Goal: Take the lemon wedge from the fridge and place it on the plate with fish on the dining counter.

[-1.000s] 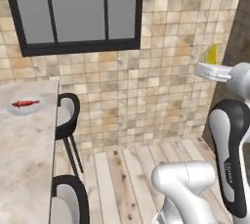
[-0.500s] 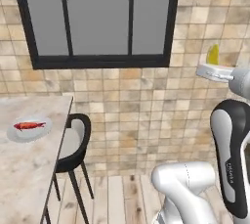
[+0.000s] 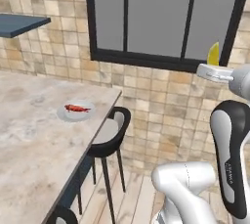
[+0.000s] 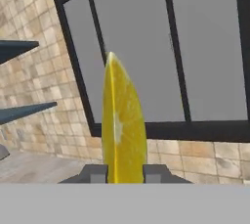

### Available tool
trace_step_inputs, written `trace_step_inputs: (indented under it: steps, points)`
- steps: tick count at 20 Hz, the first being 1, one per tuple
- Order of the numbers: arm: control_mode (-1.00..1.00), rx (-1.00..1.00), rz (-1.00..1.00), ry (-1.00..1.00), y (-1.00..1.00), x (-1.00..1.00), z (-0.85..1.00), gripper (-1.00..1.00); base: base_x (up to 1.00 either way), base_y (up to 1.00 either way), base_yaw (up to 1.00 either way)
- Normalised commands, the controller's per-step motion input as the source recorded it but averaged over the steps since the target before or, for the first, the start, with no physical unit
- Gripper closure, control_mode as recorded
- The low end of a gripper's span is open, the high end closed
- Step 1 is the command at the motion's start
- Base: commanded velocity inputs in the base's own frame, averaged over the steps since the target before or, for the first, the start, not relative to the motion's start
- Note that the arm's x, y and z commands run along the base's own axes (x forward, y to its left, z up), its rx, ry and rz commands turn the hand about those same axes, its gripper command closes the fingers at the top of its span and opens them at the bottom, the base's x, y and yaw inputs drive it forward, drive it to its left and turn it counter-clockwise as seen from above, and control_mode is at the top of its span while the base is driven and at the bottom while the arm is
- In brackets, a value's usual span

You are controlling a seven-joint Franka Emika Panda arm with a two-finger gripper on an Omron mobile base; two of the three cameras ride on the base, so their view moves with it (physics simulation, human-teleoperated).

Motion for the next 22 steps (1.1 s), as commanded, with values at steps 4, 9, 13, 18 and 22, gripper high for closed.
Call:
trace_step_inputs:
  steps: [4,9,13,18,22]
  points:
    - [1.0,0.0,0.0,0.0,0.0,0.0,0.0,1.0,0.04,-0.09,0.63]
    - [1.0,0.0,0.0,0.0,0.0,0.0,0.0,1.0,0.4,-0.13,0.61]
    - [1.0,0.0,0.0,0.0,0.0,0.0,0.0,1.0,0.86,-0.26,0.43]
    - [1.0,0.0,0.0,0.0,0.0,0.0,0.0,1.0,1.0,-0.12,0.19]
    - [1.0,0.0,0.0,0.0,0.0,0.0,0.0,1.0,0.89,-0.16,0.0]
